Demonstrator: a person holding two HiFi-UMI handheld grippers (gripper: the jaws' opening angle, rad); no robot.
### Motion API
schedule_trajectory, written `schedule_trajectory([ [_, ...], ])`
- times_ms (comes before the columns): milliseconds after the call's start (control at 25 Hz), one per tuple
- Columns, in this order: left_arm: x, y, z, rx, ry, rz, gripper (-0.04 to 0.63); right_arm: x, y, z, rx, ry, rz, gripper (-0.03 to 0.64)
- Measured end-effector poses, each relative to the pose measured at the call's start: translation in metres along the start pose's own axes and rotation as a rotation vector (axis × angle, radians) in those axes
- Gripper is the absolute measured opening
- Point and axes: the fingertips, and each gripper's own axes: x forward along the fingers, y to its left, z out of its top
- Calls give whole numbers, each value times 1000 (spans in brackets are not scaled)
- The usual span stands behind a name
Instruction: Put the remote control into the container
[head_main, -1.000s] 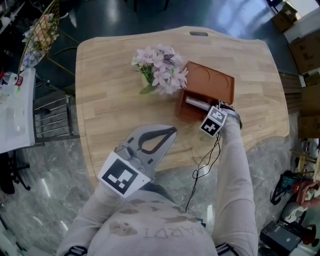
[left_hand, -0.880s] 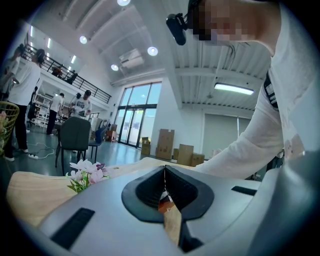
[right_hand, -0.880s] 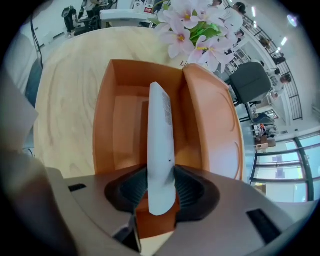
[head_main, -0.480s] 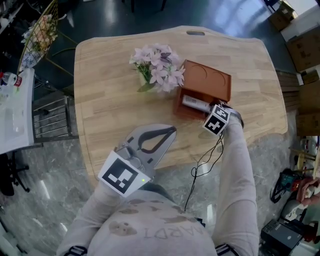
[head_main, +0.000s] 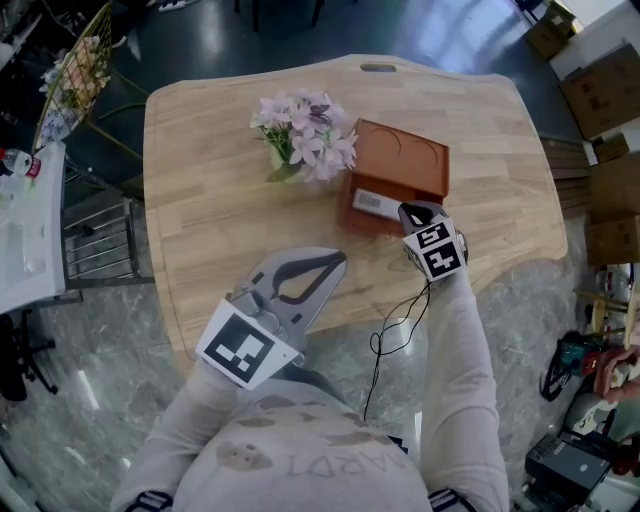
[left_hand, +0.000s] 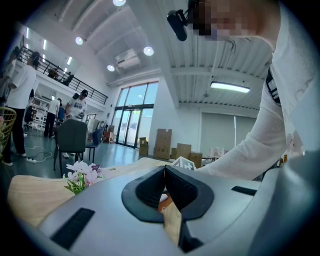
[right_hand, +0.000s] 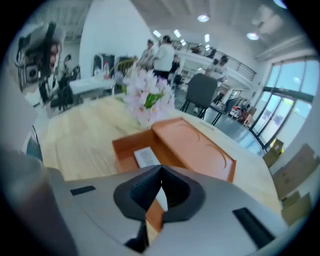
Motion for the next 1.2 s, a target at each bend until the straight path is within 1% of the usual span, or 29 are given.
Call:
schedule_trajectory([
  [80,1,-6,2,18,-1,-10,14,-19,5,17,139,-163,-17,17],
  [120,2,-10,4,27,-3,-17,14,-30,9,24,194,-228,-24,17],
  [240,4,-25,9,50,-5,-38,14,-71,28,43,315,-394,-26,17],
  [400,7,-49,13,122,-5,-80,14,-132,60,64,390,-568,-4,17],
  [520,7,-69,17,127,-10,-107,14,-181,80,75,442,-689,-3,17],
  [600,8,-80,19,149,-13,-126,14,-212,89,79,466,-756,-14,17],
  [800,4,-105,27,161,-27,-147,14,-272,113,77,473,-847,-63,17],
  [880,1,-112,29,168,-31,-150,14,-290,121,75,465,-863,-86,17],
  [960,-3,-119,31,157,-36,-148,14,-305,129,75,458,-874,-105,17],
  [1120,-13,-131,35,145,-50,-147,14,-326,144,75,456,-892,-122,17],
  [1200,-17,-137,38,159,-59,-152,14,-334,149,75,456,-898,-124,17],
])
